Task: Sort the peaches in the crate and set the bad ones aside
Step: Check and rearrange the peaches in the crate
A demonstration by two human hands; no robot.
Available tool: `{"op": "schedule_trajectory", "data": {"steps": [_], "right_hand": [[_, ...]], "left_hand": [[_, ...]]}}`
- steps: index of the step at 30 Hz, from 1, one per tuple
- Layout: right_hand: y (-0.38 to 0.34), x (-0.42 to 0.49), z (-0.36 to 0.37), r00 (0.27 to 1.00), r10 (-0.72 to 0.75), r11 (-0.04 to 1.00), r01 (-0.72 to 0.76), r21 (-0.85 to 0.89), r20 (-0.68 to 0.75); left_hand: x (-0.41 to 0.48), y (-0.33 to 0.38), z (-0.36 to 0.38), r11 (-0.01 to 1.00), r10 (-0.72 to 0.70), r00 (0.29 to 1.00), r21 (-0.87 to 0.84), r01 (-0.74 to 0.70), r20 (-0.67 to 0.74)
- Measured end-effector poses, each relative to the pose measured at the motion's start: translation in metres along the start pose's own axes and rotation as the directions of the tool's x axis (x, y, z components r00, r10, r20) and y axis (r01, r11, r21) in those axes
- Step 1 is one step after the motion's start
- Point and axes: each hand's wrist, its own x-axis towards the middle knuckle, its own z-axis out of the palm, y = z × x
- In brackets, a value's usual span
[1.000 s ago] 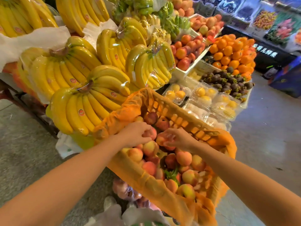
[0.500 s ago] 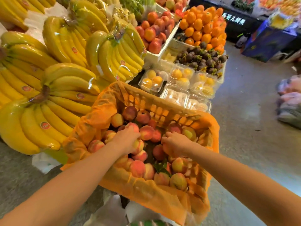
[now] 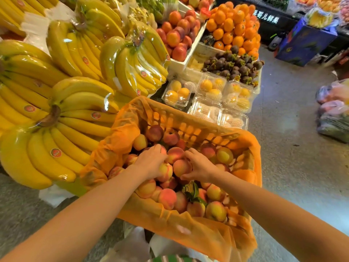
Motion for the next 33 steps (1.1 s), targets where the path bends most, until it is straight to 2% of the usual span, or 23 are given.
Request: {"op": "schedule_trajectory", "data": {"steps": [5, 16, 19, 24, 26, 29, 31, 33], "right_hand": [[0.006, -0.006, 0.004, 0.998, -0.038, 0.999, 0.038, 0.001, -0.055], [0.006, -0.011, -0.004, 0.999, -0.026, 0.999, 0.026, 0.021, 0.025], [0.014, -0.016, -0.028, 0.998, -0.006, 1.0, 0.008, 0.03, -0.057], [0.033, -0.036, -0.065, 0.982, 0.122, 0.988, -0.135, -0.077, -0.147], [0.036, -0.045, -0.068, 0.974, 0.164, 0.979, -0.181, -0.099, -0.157], [0.038, -0.054, -0.061, 0.962, 0.225, 0.964, -0.243, -0.108, -0.154], [0.039, -0.054, -0.056, 0.953, 0.263, 0.952, -0.282, -0.123, -0.15], [0.037, -0.053, -0.051, 0.941, 0.292, 0.937, -0.317, -0.144, -0.173]], "left_hand": [[-0.002, -0.001, 0.003, 0.999, -0.002, 1.0, -0.052, 0.001, -0.015], [0.001, 0.002, 0.002, 1.0, 0.014, 1.0, -0.025, -0.014, 0.012], [0.007, 0.004, 0.0, 0.998, 0.044, 0.999, -0.05, -0.045, -0.016], [0.024, 0.019, -0.003, 0.982, 0.157, 0.985, -0.094, -0.164, -0.077], [0.03, 0.027, -0.003, 0.974, 0.209, 0.978, -0.086, -0.21, -0.013], [0.037, 0.035, -0.001, 0.956, 0.273, 0.955, 0.078, -0.283, 0.116], [0.04, 0.037, -0.002, 0.937, 0.293, 0.943, 0.149, -0.316, 0.159], [0.043, 0.037, -0.005, 0.929, 0.316, 0.933, 0.144, -0.341, 0.173]]}}
